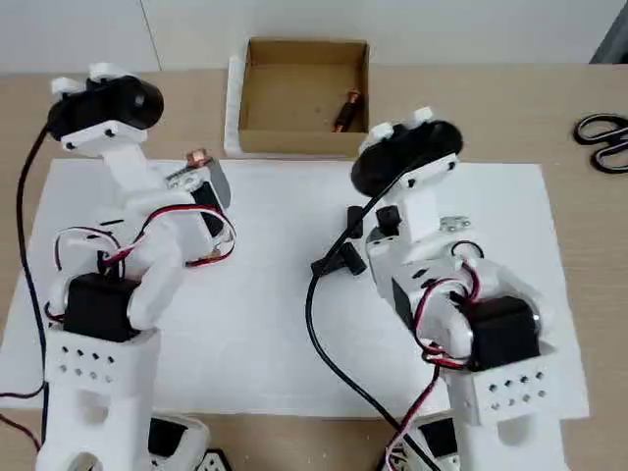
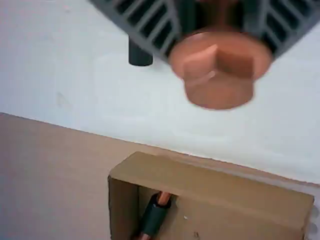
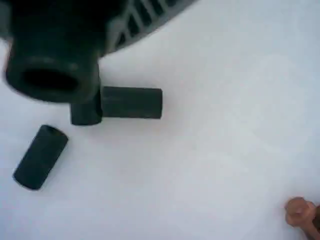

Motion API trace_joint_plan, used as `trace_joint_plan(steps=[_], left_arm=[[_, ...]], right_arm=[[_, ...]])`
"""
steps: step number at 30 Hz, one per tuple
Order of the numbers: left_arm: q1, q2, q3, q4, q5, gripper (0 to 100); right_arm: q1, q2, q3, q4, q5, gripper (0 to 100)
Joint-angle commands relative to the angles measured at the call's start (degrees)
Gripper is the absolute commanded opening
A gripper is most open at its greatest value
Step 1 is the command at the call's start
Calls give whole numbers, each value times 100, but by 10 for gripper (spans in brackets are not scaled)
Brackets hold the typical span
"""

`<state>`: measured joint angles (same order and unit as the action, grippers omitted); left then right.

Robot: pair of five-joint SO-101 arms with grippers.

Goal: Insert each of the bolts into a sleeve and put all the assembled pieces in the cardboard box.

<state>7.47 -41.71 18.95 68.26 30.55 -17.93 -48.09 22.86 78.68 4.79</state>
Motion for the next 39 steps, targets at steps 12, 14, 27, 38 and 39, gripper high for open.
trace_joint_plan(steps=[12,14,27,38,39], left_arm=[[44,-88,620,-809,44,6],[44,-88,646,-809,53,6],[316,-88,655,-800,62,6],[1187,-97,1763,-2488,62,6],[1257,-97,1789,-2488,62,6]], right_arm=[[-4,-295,1451,-1965,-360,4],[-4,-637,1811,-2369,-360,4],[-31,-3811,5688,-4866,-352,4],[-1007,-5648,7200,-4646,-554,4],[-1121,-5631,7226,-4611,-642,4]])
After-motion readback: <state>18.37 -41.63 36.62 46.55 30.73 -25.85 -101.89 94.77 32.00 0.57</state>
